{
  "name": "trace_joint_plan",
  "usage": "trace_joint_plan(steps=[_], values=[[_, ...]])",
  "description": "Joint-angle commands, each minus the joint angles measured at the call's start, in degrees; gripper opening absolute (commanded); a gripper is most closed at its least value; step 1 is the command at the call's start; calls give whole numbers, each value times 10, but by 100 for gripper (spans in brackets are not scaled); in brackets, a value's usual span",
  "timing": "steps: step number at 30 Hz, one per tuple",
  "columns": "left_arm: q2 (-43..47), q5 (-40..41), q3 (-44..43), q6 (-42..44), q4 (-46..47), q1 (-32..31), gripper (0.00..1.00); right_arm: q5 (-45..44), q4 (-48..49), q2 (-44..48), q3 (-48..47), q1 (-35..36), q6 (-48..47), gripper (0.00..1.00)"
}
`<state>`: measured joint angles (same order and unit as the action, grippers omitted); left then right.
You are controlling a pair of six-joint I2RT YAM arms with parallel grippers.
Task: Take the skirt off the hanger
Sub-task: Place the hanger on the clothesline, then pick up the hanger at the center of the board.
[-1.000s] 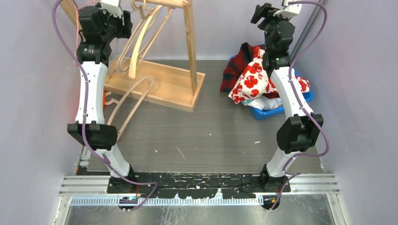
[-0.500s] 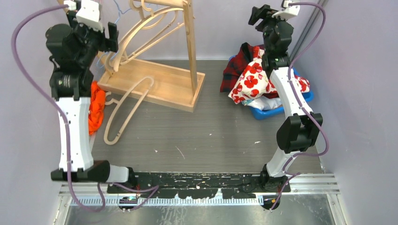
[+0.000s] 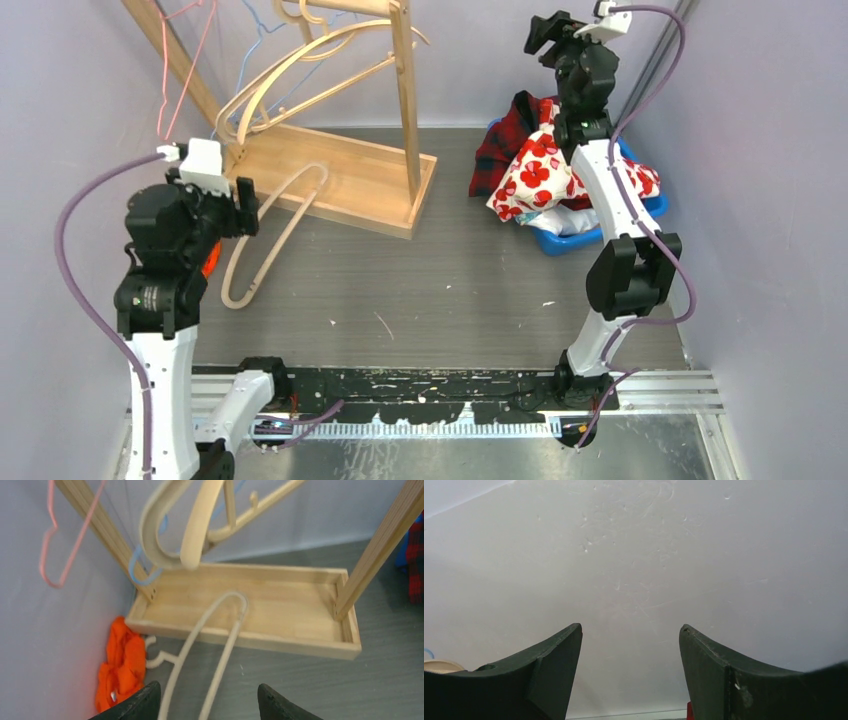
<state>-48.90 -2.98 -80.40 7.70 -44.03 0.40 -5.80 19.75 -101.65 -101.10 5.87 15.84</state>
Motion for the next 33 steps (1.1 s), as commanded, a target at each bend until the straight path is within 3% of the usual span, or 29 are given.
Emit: trace_joint_plan(steps=[1, 5, 9, 18, 23, 30, 33], values=[[18, -1, 74, -46, -30, 10, 69, 8, 43, -7, -17, -2, 14, 75], [25, -50, 133, -73, -24, 38, 69, 12, 51, -16, -12, -14, 29, 75], [24, -138, 193, -109, 9, 109, 69, 19, 58, -21, -6, -35, 50, 74], [-57, -183, 264, -149, 100, 144, 68, 28, 60, -23, 10, -71, 68, 73], [-183, -216, 231, -120, 158, 183, 67, 35, 56, -30, 12, -99, 89, 72], [-367, -329, 128, -82, 167, 295, 60, 41, 67, -39, 29, -141, 103, 72], [-401, -333, 90, -57, 150, 318, 60, 40, 71, -38, 41, -148, 102, 72]])
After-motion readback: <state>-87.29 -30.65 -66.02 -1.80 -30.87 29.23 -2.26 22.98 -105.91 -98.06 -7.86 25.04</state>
